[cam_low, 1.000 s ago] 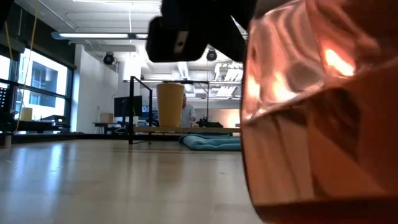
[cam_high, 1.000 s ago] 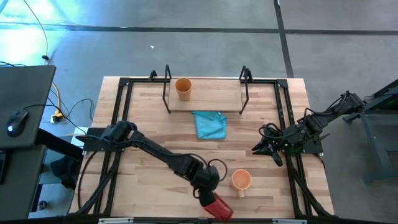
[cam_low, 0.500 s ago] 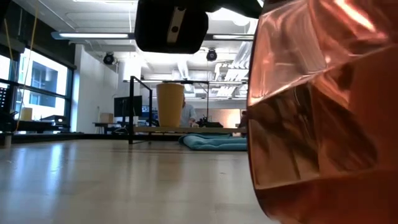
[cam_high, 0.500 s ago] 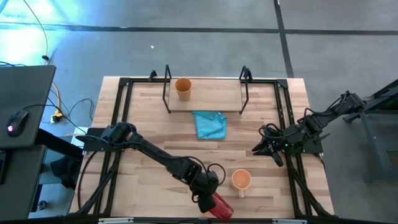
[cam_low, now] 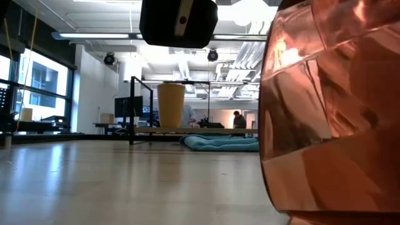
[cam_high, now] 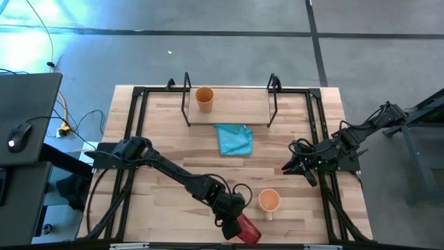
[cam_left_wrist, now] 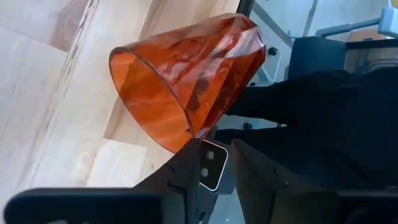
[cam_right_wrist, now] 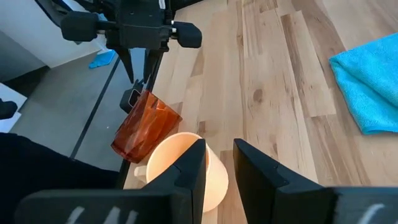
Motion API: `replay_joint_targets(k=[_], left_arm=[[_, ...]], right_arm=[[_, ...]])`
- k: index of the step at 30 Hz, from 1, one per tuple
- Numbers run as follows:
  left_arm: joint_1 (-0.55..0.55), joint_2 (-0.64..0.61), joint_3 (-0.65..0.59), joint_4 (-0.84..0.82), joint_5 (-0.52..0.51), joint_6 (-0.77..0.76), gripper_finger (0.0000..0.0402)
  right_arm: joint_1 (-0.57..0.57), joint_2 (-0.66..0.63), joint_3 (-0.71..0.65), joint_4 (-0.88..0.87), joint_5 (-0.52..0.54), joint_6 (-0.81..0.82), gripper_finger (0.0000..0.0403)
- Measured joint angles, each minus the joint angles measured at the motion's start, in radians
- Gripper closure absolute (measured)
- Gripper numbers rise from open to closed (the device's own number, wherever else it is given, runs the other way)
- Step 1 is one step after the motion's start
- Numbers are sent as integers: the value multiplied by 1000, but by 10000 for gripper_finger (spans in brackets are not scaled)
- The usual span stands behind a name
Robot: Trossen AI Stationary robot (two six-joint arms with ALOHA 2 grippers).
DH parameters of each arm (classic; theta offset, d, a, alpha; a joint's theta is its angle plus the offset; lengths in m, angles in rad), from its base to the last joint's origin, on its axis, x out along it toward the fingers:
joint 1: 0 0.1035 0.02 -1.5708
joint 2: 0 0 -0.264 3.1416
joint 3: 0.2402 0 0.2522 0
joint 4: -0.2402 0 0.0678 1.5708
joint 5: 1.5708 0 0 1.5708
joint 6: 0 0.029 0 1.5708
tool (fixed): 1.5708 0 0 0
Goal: Stack small to large cups/mugs on shelf
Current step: Put the orange cup on the shelf
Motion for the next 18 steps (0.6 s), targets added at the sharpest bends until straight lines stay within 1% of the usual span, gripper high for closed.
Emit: replay_joint_targets(k=[8,11,14,18], left_arm=[[0,0,0,-8,-8,-25,237],[0,0,0,-8,-25,-27,215],[0,0,0,-7,-52,-30,204],[7,20,0,12,-65,-34,206]], right_arm=[[0,0,0,0,-2,-29,332],[0,0,0,0,-2,-42,332],[0,0,0,0,-2,-48,332],[0,0,0,1,-2,-55,332]])
